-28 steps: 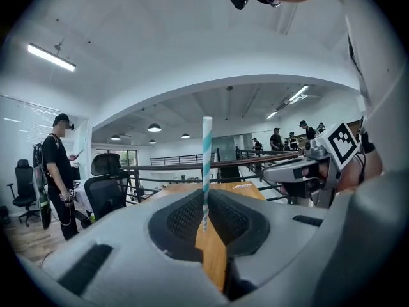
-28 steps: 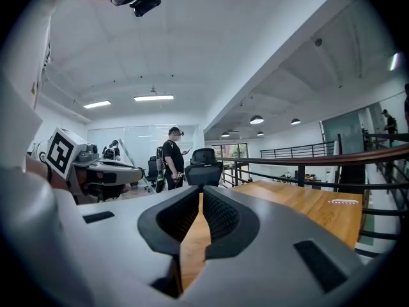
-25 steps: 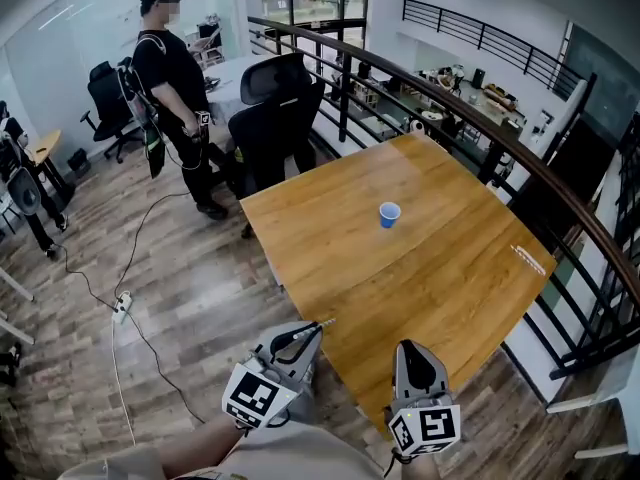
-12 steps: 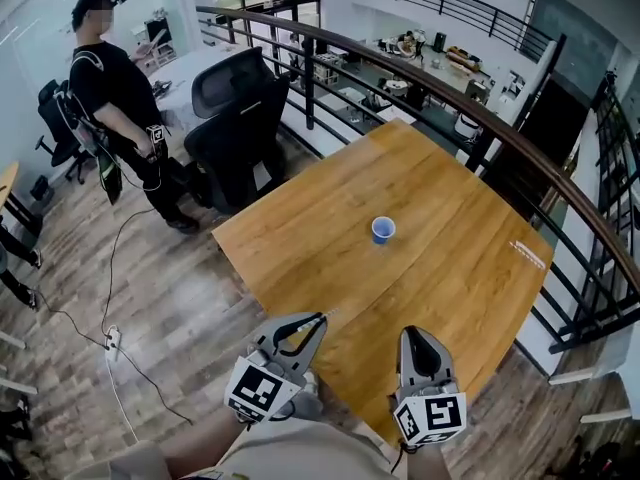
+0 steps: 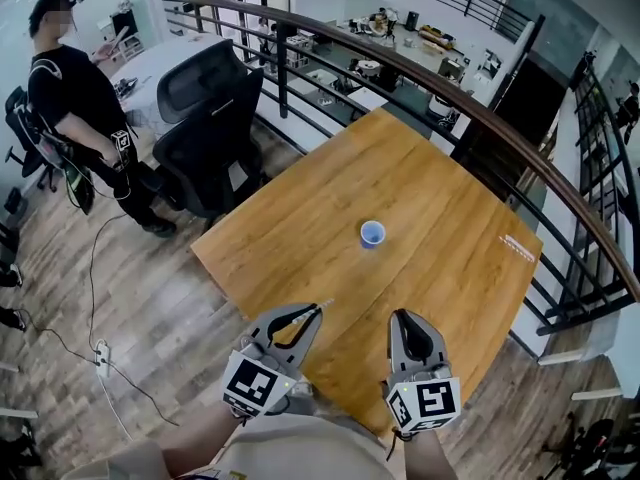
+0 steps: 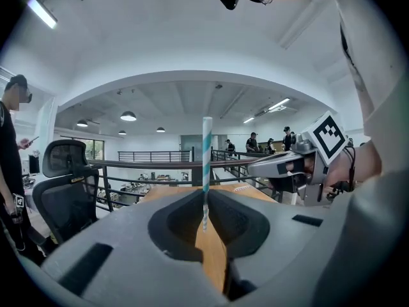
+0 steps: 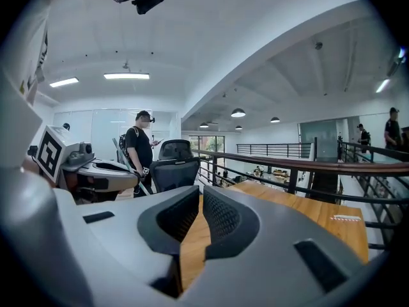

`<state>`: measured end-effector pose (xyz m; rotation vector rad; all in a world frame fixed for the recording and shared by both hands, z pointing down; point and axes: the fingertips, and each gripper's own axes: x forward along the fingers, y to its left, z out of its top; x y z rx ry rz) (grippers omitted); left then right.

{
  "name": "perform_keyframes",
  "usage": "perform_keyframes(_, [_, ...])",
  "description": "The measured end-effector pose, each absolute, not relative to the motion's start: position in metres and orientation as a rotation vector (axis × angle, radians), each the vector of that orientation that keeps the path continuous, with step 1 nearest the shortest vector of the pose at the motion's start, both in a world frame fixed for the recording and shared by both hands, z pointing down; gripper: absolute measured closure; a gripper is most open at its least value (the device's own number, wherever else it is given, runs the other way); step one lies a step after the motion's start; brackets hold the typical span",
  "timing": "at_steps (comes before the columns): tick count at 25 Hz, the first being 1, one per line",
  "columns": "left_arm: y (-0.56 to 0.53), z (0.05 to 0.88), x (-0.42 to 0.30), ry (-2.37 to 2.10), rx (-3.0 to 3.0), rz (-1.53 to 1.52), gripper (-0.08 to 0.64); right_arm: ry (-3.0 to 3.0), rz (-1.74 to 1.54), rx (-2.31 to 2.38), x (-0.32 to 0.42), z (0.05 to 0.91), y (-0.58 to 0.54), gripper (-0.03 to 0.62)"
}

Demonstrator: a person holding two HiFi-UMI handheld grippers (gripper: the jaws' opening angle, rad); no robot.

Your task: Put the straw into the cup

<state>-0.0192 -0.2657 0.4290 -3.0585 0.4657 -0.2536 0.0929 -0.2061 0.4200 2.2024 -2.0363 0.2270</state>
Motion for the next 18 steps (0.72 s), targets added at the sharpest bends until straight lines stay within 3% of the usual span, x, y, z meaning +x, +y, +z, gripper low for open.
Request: perform_keyframes(18, [-0.277, 0.409, 0.017, 0.469, -3.045, -0.232, 0.525, -2.007, 0.296, 2.239, 0.136, 0.422, -0.203, 0.561])
